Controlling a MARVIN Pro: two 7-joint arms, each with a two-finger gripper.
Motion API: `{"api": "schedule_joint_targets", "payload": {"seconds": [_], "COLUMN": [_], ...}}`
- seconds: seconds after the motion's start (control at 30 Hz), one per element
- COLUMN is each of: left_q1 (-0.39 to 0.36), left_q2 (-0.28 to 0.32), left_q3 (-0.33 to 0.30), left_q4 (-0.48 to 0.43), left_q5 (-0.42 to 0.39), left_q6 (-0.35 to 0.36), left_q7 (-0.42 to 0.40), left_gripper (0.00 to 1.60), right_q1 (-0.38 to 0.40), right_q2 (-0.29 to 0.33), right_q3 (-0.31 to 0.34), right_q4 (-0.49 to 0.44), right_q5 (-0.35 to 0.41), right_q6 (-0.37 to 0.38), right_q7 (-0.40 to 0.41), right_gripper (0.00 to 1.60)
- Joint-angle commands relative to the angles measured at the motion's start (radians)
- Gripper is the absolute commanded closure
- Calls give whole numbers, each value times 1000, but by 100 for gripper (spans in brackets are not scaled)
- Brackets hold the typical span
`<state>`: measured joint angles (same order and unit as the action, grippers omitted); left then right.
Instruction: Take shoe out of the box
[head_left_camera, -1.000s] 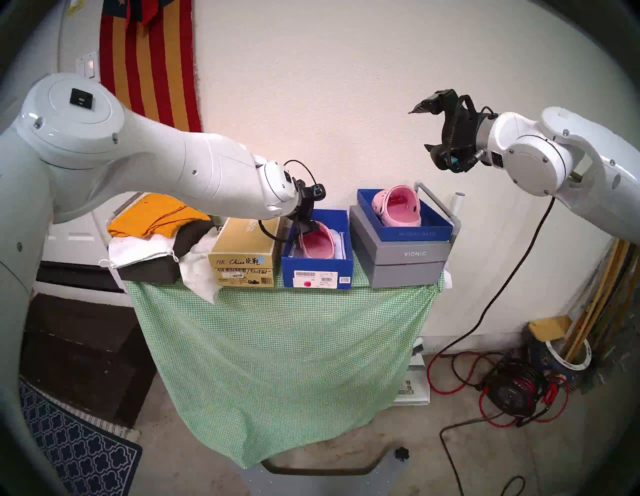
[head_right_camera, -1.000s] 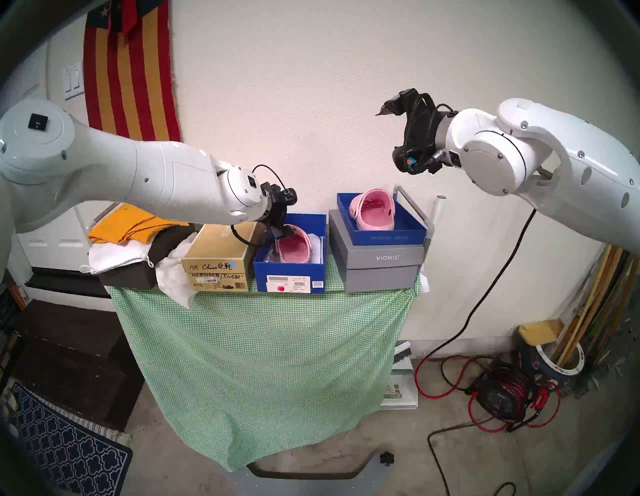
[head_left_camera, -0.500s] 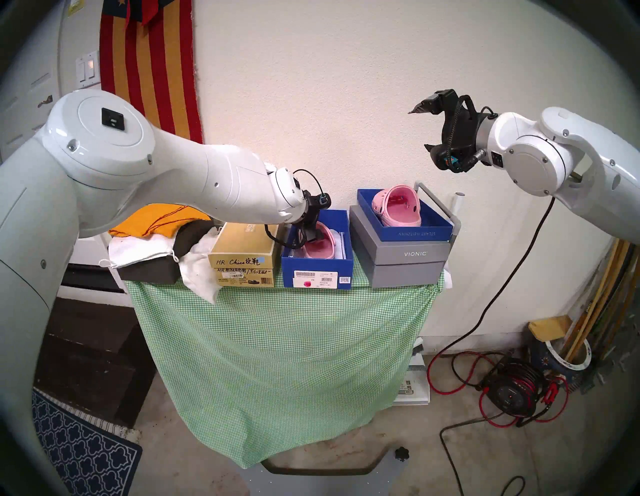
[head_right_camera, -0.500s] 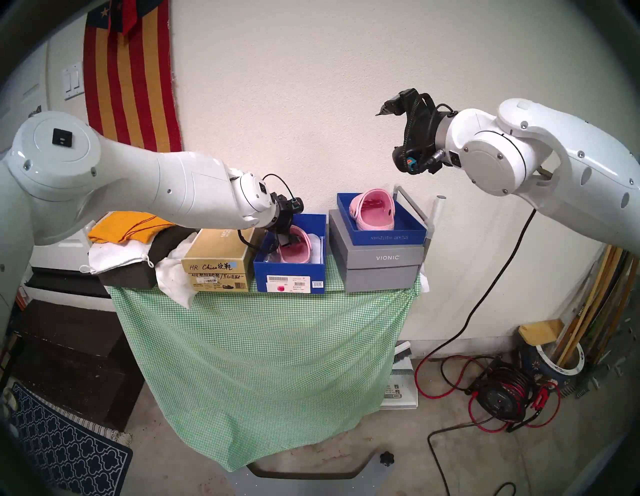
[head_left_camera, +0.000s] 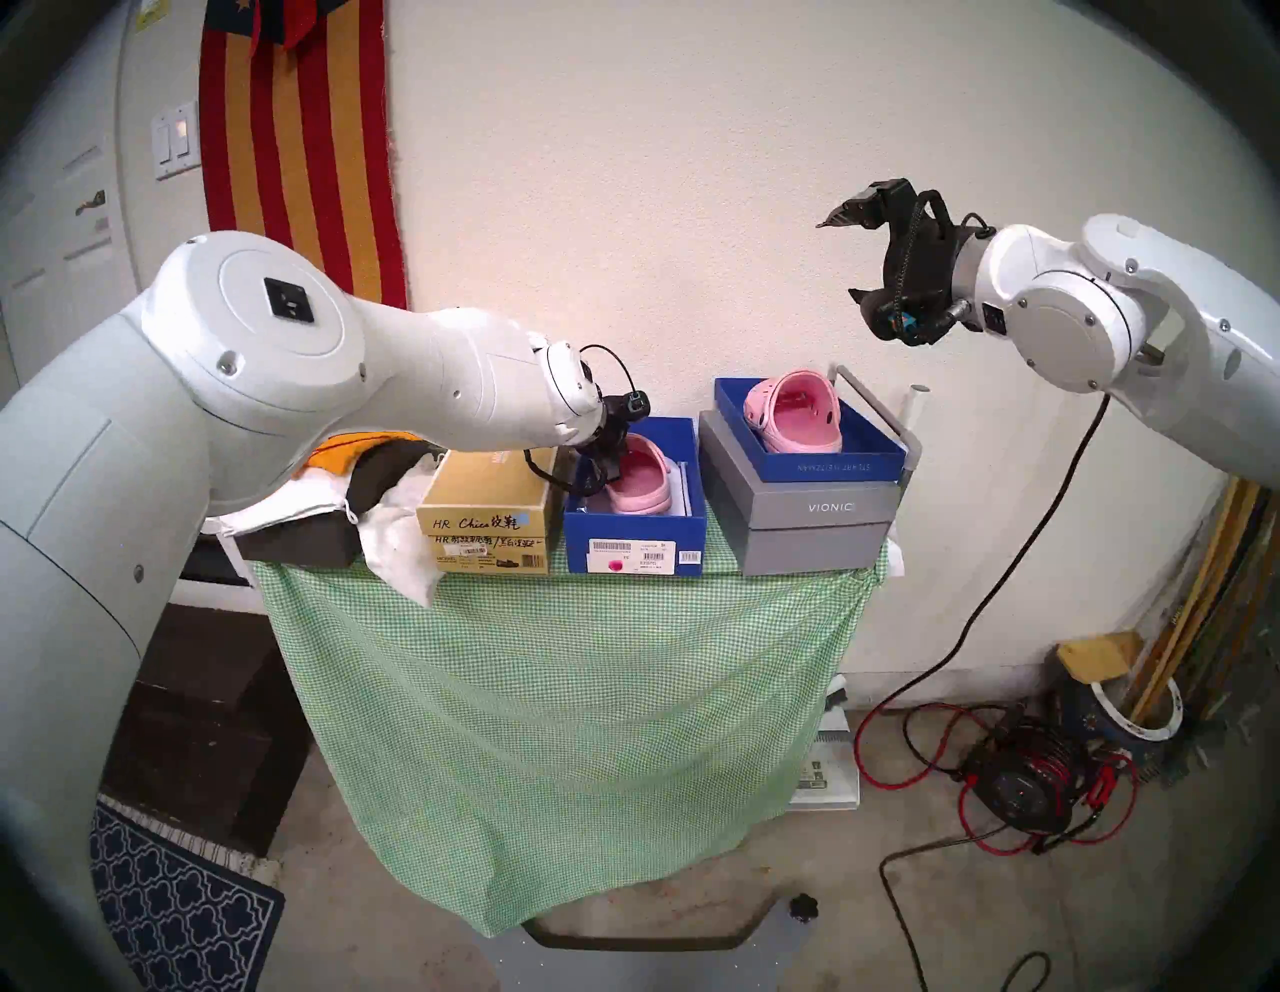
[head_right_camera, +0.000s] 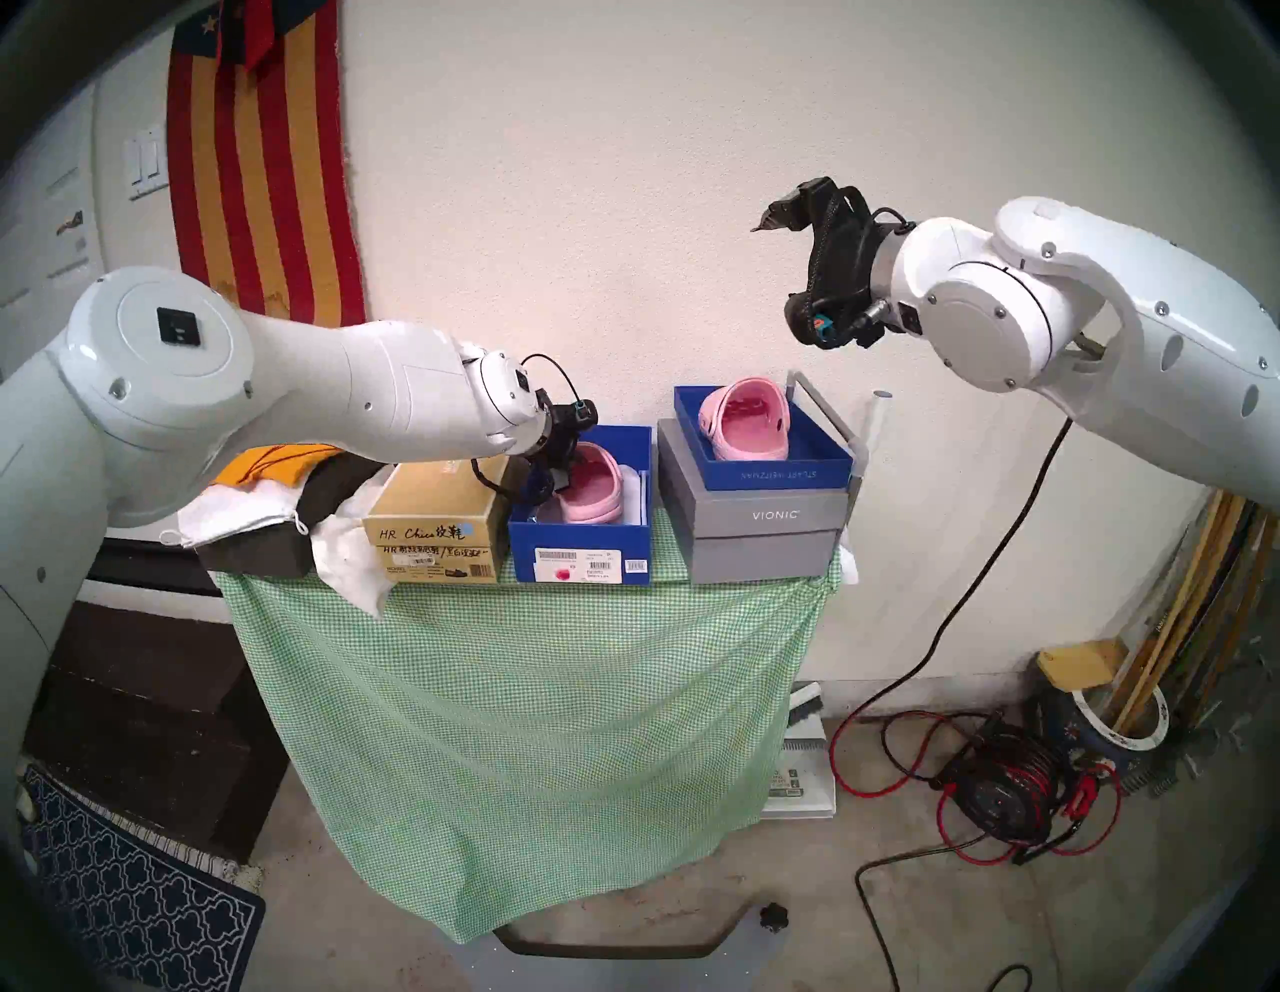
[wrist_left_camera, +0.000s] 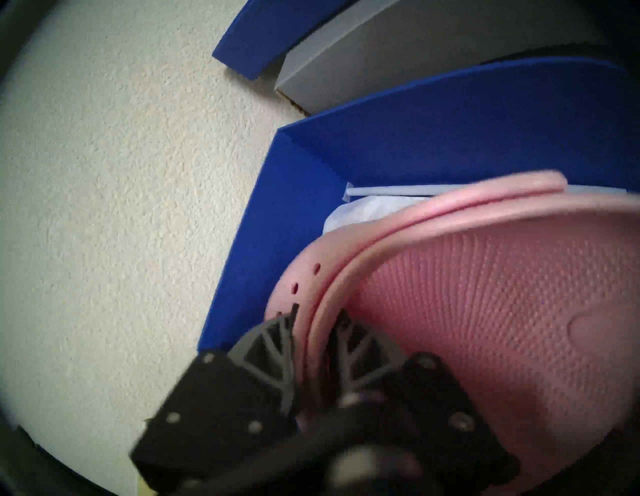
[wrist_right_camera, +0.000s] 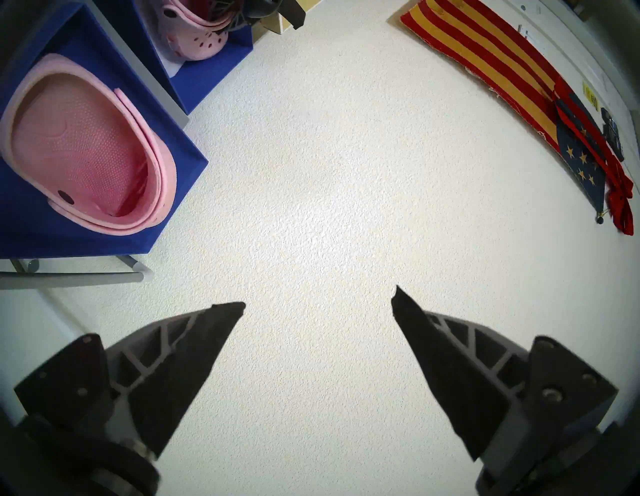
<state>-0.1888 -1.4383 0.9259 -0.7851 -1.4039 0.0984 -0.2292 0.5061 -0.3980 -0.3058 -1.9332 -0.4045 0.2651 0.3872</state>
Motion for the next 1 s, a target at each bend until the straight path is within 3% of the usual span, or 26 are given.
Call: {"api": "schedule_joint_targets", "payload": {"seconds": [0.0, 0.1, 0.3, 0.47, 0.53, 0.57, 0.8, 0.97], "left_q1": [-66, -122, -154, -210, -261, -241, -300, -319], "left_q2": [30, 36, 51, 101, 133, 141, 223, 248], "left_q3": [-39, -70, -176, -197, -167, -186, -146, -135], "left_q4": [-76, -104, -69, -77, -126, -110, -224, -215], "left_q5": [-19, -20, -4, 13, 15, 27, 40, 57], "left_q6": [-33, -62, -103, -101, -90, -90, -76, -86], "left_q7": [-7, -18, -25, -36, -50, -54, -69, -56], "left_gripper": [160, 160, 160, 160, 160, 160, 160, 160], "right_q1": [3, 2, 2, 2, 2, 2, 2, 1], "right_q2": [-2, -2, -1, -2, -2, -2, -2, -2], "right_q3": [2, 2, 2, 3, 3, 3, 3, 3], "right_q4": [2, 1, 1, 1, 1, 1, 2, 2], "right_q5": [-1, -1, -1, -1, -1, -1, -1, -1], "right_q6": [-2, -1, -1, -1, -1, -1, -2, -2], "right_q7": [0, 0, 0, 0, 0, 0, 0, 0], "right_gripper": [0, 0, 0, 0, 0, 0, 0, 0]}}
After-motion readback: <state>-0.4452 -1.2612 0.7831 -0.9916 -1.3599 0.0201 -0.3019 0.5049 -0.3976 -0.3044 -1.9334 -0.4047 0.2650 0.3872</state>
